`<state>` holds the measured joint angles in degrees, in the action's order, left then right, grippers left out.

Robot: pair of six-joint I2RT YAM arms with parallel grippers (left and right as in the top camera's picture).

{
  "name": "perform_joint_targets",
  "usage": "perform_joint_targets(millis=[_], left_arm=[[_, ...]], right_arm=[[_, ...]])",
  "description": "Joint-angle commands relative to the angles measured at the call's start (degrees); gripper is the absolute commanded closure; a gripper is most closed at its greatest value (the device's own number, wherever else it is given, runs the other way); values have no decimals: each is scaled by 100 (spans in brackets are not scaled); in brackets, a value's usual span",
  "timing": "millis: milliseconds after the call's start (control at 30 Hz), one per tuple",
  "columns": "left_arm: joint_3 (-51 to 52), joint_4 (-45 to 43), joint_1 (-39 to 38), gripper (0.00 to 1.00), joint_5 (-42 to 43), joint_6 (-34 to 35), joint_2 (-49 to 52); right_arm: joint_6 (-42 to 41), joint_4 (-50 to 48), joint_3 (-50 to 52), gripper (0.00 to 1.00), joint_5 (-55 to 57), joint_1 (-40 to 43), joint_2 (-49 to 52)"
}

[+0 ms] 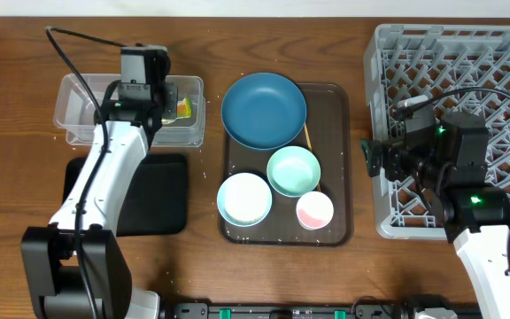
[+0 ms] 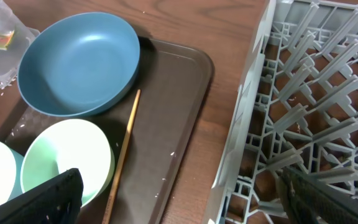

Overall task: Sort waste into correct bins and load items into the dishwasher rack
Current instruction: 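Carry the tissue left and release it into the clear bin, then reach the left gripper down and grasp the pink cup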

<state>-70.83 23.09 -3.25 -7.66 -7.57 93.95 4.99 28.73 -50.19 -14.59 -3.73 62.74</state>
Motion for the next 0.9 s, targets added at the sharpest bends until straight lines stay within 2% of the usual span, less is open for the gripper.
perform_joint_targets(millis=[0, 100, 167, 400, 600, 867], left_arm=[[-66, 162, 22, 61, -46, 105, -122], [-66, 210, 17, 39, 195, 164, -127], [-66, 243, 17, 34, 601, 170, -155], [-66, 595, -184, 34, 2166, 306, -459], [-66, 1252, -793, 34, 3036, 621, -525], [-66, 1849, -2061, 34, 3213, 643, -411]], right_arm=[[-68, -2, -111, 1, -26, -42, 7], [-70, -2, -111, 1, -26, -42, 7], [-70, -2, -111, 1, -26, -42, 7], [-68, 0, -111, 1, -24, -42, 7], [-70, -7, -111, 1, -20, -42, 7], [-1054, 46, -111, 1, 1311, -42, 7]])
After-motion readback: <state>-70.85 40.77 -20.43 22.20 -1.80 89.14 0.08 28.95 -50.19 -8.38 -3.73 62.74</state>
